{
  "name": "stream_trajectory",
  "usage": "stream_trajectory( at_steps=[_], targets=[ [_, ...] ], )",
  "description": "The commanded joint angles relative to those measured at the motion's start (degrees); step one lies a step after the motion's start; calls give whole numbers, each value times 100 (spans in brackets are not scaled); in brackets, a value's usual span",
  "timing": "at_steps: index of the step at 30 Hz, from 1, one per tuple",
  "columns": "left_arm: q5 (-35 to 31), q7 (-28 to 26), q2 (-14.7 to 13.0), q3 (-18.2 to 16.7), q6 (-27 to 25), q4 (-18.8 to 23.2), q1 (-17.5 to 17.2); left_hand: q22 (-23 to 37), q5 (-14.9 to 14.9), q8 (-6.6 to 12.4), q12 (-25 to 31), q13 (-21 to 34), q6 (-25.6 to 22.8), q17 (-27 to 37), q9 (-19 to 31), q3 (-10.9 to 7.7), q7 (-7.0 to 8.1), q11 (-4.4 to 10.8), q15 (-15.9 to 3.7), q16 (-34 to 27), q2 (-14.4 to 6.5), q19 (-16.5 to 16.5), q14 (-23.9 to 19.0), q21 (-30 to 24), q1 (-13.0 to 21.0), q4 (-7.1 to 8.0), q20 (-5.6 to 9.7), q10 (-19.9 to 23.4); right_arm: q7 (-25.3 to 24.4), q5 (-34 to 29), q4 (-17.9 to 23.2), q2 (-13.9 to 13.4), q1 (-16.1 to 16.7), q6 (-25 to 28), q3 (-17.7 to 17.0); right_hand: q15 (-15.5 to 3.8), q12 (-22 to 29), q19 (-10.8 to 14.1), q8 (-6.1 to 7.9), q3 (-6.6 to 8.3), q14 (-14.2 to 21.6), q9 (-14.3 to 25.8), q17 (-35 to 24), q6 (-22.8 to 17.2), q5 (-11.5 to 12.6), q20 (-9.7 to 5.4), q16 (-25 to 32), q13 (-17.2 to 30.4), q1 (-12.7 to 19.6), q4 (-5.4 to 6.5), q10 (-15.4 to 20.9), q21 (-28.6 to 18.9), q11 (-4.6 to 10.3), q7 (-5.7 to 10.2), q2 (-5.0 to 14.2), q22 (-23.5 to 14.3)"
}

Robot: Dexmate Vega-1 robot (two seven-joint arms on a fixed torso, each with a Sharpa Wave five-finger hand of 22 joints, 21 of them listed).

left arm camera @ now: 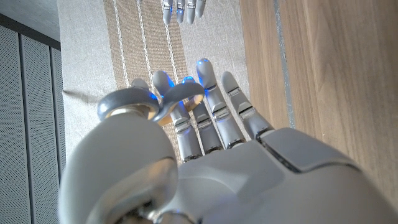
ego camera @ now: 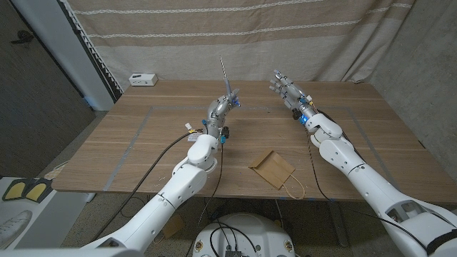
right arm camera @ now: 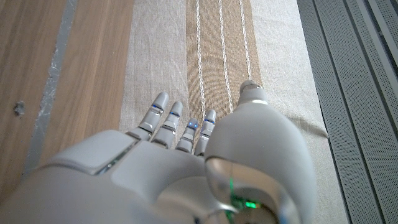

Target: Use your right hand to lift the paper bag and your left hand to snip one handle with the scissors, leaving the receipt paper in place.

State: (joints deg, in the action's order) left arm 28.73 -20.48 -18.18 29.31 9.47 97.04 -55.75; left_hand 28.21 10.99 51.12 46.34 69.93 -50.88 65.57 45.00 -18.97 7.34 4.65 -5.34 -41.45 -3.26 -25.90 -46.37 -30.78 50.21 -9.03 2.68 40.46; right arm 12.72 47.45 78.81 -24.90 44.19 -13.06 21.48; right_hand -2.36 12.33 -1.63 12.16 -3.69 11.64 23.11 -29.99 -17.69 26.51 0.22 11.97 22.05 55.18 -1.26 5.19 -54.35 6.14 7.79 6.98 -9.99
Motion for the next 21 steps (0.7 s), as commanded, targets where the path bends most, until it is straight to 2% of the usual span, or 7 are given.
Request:
stream_trajectory(
  at_steps=[1,5,7,11,16,21],
  targets=[
    [97,48,-83,-43,16,88,-92,2,-17,112,3112,-30,279,-20,89,87,482,736,-756,-63,38,-58,-97,-58,196,-8,640,822,-41,-13,36,-1,-18,42,23,-575,57,-13,35,-41,-13,0,2,8,29,16,17,0,4,-20,-14,6,13,-4,43,-27],
    [-50,-382,-70,-63,-217,301,-199,-13,10,227,3227,3,213,-31,246,210,447,732,-753,-102,206,-92,-108,-80,158,27,599,914,-31,-25,26,4,-29,43,38,-567,61,-11,35,-43,-14,-1,10,11,30,20,20,-4,2,-23,-13,14,14,-7,46,-27],
    [-120,-519,-66,-70,-250,363,-247,-71,76,260,3385,10,-101,-39,86,414,355,731,-748,-142,529,-299,-153,-129,62,47,595,1042,-42,-30,24,7,-28,45,42,-564,61,-13,35,-44,-16,-2,14,11,30,17,21,-5,1,-24,-17,18,16,-7,48,-27],
    [-167,-648,-131,-89,-388,510,-325,-148,136,306,3511,-9,-303,-58,2,558,276,731,-743,-217,795,-496,-359,-158,67,32,598,1172,-54,-6,33,11,-18,66,35,-570,63,-11,35,-47,-13,-3,21,15,31,18,25,-9,-3,-26,-21,25,18,-10,51,-28],
    [-165,-706,-175,-125,-422,610,-405,-216,183,279,3598,-31,-461,-168,-173,675,233,730,-742,-196,966,-605,-494,-159,69,60,620,1302,-49,-7,13,25,-24,57,40,-568,66,-9,36,-51,-14,-5,31,15,32,19,28,-14,-9,-28,-24,34,35,-9,55,-28],
    [-171,-739,-173,-143,-403,610,-439,-277,224,295,3682,-39,-694,-230,-326,811,74,729,-739,-181,1133,-702,-600,-157,27,89,624,1439,-39,7,-16,45,-34,56,41,-545,71,-6,34,-56,-30,-8,42,24,33,21,25,-20,-16,-30,-26,44,32,-5,57,-28]
  ],
)
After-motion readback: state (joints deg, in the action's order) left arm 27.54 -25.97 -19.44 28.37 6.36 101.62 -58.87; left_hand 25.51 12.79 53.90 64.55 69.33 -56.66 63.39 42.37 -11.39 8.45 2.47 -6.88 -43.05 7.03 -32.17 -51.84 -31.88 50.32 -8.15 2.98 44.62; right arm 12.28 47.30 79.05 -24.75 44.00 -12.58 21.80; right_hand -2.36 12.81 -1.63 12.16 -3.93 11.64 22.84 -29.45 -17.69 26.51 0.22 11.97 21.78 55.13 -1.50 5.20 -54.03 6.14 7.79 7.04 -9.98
